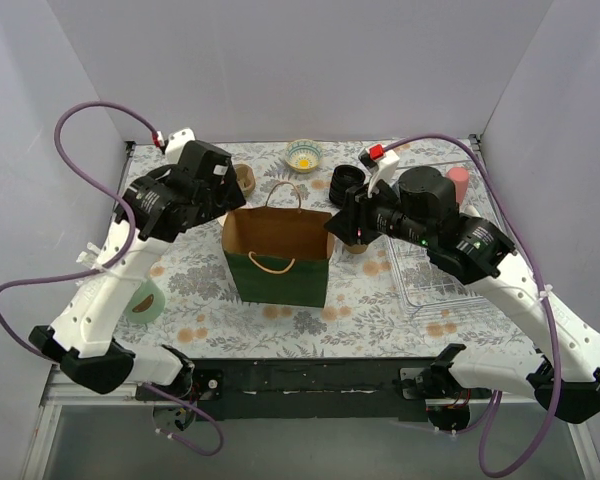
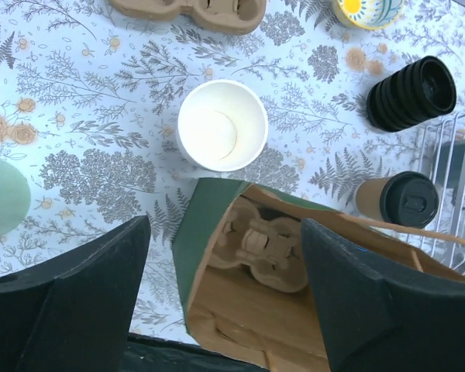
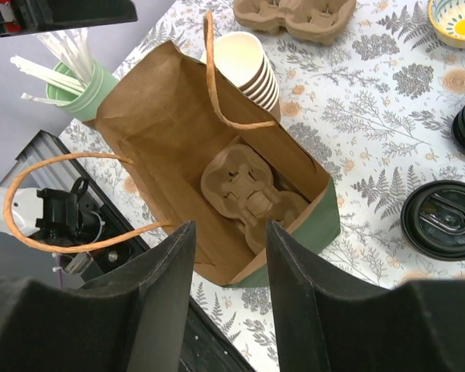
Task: Pack the takeout coffee
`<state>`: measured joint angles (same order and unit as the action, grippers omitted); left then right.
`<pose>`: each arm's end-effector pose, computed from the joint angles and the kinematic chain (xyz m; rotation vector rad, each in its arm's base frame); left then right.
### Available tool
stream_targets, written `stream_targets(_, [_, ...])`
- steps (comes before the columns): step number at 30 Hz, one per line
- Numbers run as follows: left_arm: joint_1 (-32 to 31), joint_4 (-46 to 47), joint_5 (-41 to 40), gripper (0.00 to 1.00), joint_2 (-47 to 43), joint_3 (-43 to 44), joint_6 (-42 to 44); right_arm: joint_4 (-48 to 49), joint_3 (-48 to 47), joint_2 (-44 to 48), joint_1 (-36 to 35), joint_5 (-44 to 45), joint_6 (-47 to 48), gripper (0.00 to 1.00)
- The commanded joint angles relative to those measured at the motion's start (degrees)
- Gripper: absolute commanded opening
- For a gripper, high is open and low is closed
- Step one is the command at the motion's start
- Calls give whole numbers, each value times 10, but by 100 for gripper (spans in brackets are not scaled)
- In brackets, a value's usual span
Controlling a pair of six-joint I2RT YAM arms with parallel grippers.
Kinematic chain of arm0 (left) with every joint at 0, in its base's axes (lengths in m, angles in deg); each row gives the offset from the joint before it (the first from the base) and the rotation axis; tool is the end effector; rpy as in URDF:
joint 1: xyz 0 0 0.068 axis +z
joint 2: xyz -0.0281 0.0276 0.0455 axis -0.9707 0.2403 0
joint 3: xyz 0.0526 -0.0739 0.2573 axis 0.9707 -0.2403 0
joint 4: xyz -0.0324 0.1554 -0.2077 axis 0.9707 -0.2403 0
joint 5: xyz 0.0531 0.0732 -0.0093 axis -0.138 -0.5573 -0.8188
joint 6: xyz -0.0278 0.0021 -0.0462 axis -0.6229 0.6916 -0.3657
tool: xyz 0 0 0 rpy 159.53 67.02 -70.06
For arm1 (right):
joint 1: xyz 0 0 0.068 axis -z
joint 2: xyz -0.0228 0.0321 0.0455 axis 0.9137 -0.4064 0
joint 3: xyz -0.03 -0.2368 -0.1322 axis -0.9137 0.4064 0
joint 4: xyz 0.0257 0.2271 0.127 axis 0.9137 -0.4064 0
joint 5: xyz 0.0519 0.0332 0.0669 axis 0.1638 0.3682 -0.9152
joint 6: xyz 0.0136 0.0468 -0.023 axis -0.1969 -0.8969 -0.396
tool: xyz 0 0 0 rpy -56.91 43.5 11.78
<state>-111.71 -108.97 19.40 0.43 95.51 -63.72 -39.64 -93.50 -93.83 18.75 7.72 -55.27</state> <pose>0.1942 -0.1166 0.4533 -1.1533 2.0004 -0.4203 0.1529 0.1681 0.4455 -0.5181 1.8692 0.8317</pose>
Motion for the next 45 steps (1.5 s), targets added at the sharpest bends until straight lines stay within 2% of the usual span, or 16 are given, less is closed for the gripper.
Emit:
stream_targets(1, [6,44,42,76,-73,-62,34,-8,-8,19,-2,7,6,49])
stream_targets(7, [20,108,103,65,-95,-148,42,-21,-2,20,-2,13,4,48])
stream_targets(12, [27,127,105,63,-108,-217,47,-30,-3,20,-1,14,11,48])
stream_targets(20, [56,203,129,59,-98,-238,101,-18,17,24,-2,8,11,48])
stream_targets(23, [68,217,135,51,-82,-242,109,-15,27,29,-1,4,19,47])
stream_targets(24, [70,223,137,43,-80,-244,116,-17,26,31,-1,5,27,48])
stream_targets(26, [71,232,151,35,-78,-247,119,-23,22,31,-2,11,34,47])
stream_targets(28, [71,231,171,18,-79,-245,125,-22,21,36,-1,17,41,47])
stream_targets(30, [70,232,187,9,-88,-245,132,-17,24,39,-1,18,43,48])
stream_targets(31, [70,229,201,1,-92,-244,133,-13,25,39,-1,13,42,48])
stream_targets(34, [71,245,225,0,-127,-249,131,-30,-3,31,-1,-10,29,48])
stream_targets(37, [71,333,285,0,-209,-318,151,-23,-7,35,-1,-7,12,48])
stream_targets(42, [71,409,380,0,-326,-426,163,1,-10,62,-1,20,-9,50])
stream_targets(45, [71,450,421,0,-363,-461,173,-5,-20,62,-1,24,-7,51])
